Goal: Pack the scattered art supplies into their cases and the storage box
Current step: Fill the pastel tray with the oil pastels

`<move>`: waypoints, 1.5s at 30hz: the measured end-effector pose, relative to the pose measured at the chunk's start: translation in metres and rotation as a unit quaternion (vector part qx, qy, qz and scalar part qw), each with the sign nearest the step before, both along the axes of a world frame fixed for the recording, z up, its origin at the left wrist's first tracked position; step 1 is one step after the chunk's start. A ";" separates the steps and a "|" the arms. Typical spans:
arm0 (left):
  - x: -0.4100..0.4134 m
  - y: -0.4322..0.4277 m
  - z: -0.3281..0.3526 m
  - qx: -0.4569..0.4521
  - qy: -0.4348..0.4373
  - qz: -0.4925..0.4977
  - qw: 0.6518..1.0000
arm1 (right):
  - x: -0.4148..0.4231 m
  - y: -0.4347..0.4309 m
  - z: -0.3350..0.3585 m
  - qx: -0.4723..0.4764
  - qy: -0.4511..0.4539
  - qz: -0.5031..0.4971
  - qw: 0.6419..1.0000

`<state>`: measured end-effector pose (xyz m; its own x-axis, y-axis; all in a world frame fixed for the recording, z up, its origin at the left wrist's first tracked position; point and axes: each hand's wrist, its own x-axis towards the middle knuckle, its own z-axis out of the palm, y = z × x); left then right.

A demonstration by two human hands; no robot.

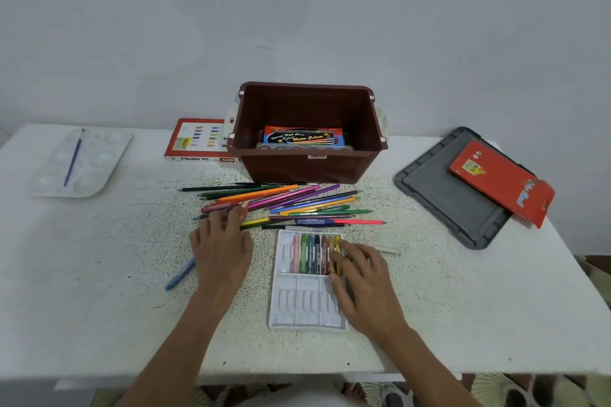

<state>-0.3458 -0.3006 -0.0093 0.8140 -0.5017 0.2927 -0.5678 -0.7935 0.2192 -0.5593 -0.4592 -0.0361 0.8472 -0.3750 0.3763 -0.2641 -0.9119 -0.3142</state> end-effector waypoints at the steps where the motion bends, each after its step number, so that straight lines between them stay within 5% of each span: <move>1: 0.002 0.002 0.000 0.009 -0.004 0.008 1.000 | 0.000 0.000 0.000 0.000 0.000 0.000 1.000; 12: 0.007 0.003 -0.001 0.009 -0.039 0.022 0.999 | 0.000 -0.001 -0.001 -0.001 0.000 0.005 1.000; 17: -0.002 -0.007 0.021 -0.178 0.121 0.000 0.977 | 0.000 0.000 -0.001 0.003 0.002 0.003 1.000; 19: -0.006 -0.012 0.029 -0.299 0.277 0.016 0.913 | 0.000 0.000 -0.001 0.003 0.003 0.001 1.000; 23: -0.015 -0.014 0.041 -0.476 0.609 0.045 0.633 | 0.000 0.000 0.000 0.002 0.001 0.001 1.000; 26: -0.021 -0.015 0.048 -0.480 0.671 0.000 0.565 | 0.000 0.000 0.000 0.002 0.003 0.001 1.000; 28: -0.026 -0.016 0.052 -0.463 0.651 -0.029 0.601 | 0.000 0.000 -0.001 0.003 0.005 0.000 1.000; 31: -0.030 -0.017 0.053 -0.358 0.531 -0.091 0.763 | 0.000 0.000 -0.001 0.004 0.009 0.001 1.000; 33: -0.029 -0.018 0.051 -0.275 0.450 -0.128 0.840 | 0.000 0.000 -0.001 0.005 0.008 0.001 1.000; 45: -0.023 -0.016 0.022 -0.067 0.266 -0.177 0.945 | 0.000 0.000 -0.001 0.007 0.015 -0.001 1.000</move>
